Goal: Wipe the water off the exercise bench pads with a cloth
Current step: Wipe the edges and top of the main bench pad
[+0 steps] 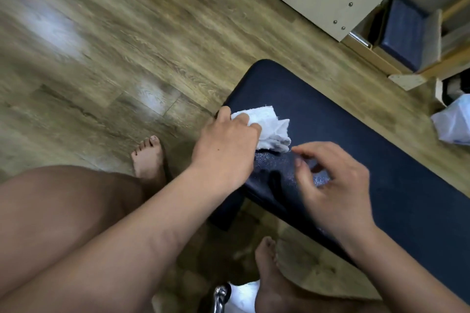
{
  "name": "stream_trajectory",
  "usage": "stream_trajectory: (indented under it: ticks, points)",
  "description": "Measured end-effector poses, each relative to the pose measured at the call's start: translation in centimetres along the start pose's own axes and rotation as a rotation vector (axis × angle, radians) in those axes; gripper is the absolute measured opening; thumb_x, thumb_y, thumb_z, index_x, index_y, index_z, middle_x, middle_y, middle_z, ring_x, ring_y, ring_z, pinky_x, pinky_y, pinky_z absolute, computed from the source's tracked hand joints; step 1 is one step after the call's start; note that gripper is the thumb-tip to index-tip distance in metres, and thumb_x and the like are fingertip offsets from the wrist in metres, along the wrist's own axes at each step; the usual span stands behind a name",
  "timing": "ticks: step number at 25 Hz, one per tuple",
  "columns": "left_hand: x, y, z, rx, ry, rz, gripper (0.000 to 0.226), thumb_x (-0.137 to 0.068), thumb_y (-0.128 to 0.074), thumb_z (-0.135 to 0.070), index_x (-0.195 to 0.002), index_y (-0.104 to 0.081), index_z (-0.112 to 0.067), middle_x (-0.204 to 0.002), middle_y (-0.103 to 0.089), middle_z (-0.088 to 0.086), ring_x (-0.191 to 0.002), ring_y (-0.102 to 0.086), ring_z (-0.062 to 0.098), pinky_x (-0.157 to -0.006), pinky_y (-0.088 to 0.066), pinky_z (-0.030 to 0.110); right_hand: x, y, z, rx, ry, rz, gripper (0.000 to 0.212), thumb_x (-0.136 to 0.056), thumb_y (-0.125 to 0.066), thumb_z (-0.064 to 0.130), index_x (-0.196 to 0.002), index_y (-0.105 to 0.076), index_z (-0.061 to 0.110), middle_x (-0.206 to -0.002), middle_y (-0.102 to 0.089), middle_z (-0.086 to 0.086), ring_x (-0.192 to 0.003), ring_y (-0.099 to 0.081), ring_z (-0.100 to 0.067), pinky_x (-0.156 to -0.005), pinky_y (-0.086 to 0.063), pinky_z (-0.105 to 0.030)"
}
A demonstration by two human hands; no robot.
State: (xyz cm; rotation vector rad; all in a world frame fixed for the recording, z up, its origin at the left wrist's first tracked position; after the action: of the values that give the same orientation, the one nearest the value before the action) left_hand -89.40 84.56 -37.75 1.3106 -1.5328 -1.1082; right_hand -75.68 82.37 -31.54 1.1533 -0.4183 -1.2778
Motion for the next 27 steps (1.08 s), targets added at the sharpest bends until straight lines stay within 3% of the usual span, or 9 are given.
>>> stream_trajectory:
  ticks: [3,6,8,11,14,16,21,23,27]
  points:
    - [0.0,0.8,-1.2,0.135,-0.074,0.060,0.028,-0.090,-0.058,-0.039,-0.115,-0.064,-0.030,-0.107,-0.065,-0.001,-0.107,-0.056,0.026,-0.083,-0.041,0.034,-2.1,-1.6,0.0,-0.063,0.041,0.000,0.025,-0.088,-0.055,0.007,-0.108,-0.070,0.007,-0.113,-0.068,0.001,-0.106,-0.062,-0.017,-0.095,-0.047,-0.026]
    - [0.1,2.7,2.3,0.183,0.078,-0.029,0.025,-0.088,-0.054,-0.029,-0.109,-0.068,-0.026,-0.105,-0.071,0.003,-0.106,-0.061,0.030,-0.085,-0.046,0.034,-1.6,-8.6,0.1,-0.034,0.108,0.358,0.042,-0.096,-0.042,0.028,-0.128,-0.061,0.010,-0.135,-0.058,-0.003,-0.127,-0.050,-0.016,-0.109,-0.038,-0.034]
    - [0.7,2.8,3.8,0.176,0.101,-0.048,0.035,-0.087,-0.053,-0.020,-0.119,-0.066,-0.023,-0.119,-0.067,0.005,-0.117,-0.055,0.030,-0.096,-0.047,0.040,1.2,-9.0,-1.9,0.051,0.095,0.405,0.045,-0.098,-0.039,0.036,-0.132,-0.057,0.014,-0.143,-0.051,-0.002,-0.136,-0.041,-0.014,-0.115,-0.028,-0.028]
    - [1.3,0.9,3.2,0.157,0.039,0.102,0.043,-0.092,-0.051,-0.022,-0.135,-0.054,-0.021,-0.145,-0.048,0.002,-0.136,-0.038,0.025,-0.109,-0.039,0.043,5.6,-2.8,-8.5,0.176,-0.234,0.276,0.044,-0.098,-0.041,0.043,-0.130,-0.060,0.019,-0.145,-0.048,0.002,-0.136,-0.038,-0.007,-0.114,-0.022,-0.020]
    - [0.9,1.0,4.2,0.201,0.007,0.009,0.043,-0.095,-0.050,-0.025,-0.137,-0.053,-0.018,-0.144,-0.049,0.004,-0.134,-0.042,0.027,-0.110,-0.039,0.044,8.7,0.3,-10.9,0.207,-0.455,0.176,0.044,-0.098,-0.044,0.042,-0.127,-0.063,0.016,-0.143,-0.051,-0.002,-0.136,-0.036,-0.008,-0.114,-0.021,-0.020]
    - [0.9,1.0,4.5,0.229,-0.021,-0.048,0.042,-0.093,-0.052,-0.022,-0.134,-0.057,-0.013,-0.138,-0.055,0.008,-0.129,-0.048,0.031,-0.108,-0.041,0.044,9.1,-2.5,-7.4,0.126,-0.385,0.156,0.039,-0.096,-0.047,0.034,-0.123,-0.065,0.012,-0.138,-0.056,-0.007,-0.136,-0.041,-0.016,-0.115,-0.025,-0.028]
    - [1.7,-0.1,1.9,0.331,-0.031,-0.034,0.043,-0.092,-0.056,-0.017,-0.135,-0.058,-0.010,-0.146,-0.050,0.012,-0.137,-0.044,0.028,-0.116,-0.033,0.039,4.2,-12.9,5.5,0.104,0.076,0.236,0.042,-0.084,-0.050,0.025,-0.117,-0.067,0.004,-0.122,-0.065,-0.018,-0.125,-0.052,-0.033,-0.113,-0.026,-0.041]
    - [1.8,-0.4,0.3,0.350,-0.037,-0.025,0.044,-0.092,-0.057,-0.017,-0.136,-0.057,-0.011,-0.149,-0.047,0.011,-0.141,-0.039,0.027,-0.119,-0.028,0.039,4.1,-12.5,4.8,0.193,0.152,0.221,0.040,-0.077,-0.057,0.020,-0.111,-0.069,0.004,-0.115,-0.068,-0.019,-0.119,-0.057,-0.034,-0.109,-0.033,-0.042]
    - [1.5,-0.8,-1.7,0.305,-0.060,-0.005,0.047,-0.095,-0.056,-0.026,-0.141,-0.052,-0.016,-0.155,-0.040,0.008,-0.147,-0.028,0.027,-0.121,-0.023,0.039,12.7,-5.0,-3.9,0.248,0.085,0.281,0.038,-0.091,-0.054,0.014,-0.129,-0.060,0.014,-0.142,-0.051,-0.010,-0.134,-0.043,-0.030,-0.111,-0.033,-0.045]
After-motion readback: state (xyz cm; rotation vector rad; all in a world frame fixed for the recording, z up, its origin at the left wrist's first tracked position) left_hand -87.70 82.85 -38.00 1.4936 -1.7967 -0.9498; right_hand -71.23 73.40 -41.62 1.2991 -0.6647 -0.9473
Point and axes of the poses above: each hand's wrist, its own x-axis away from the middle knuckle, its own y-axis out of the back of the hand, z = x × y, the point moved 9 cm from there along -x, towards the middle knuckle
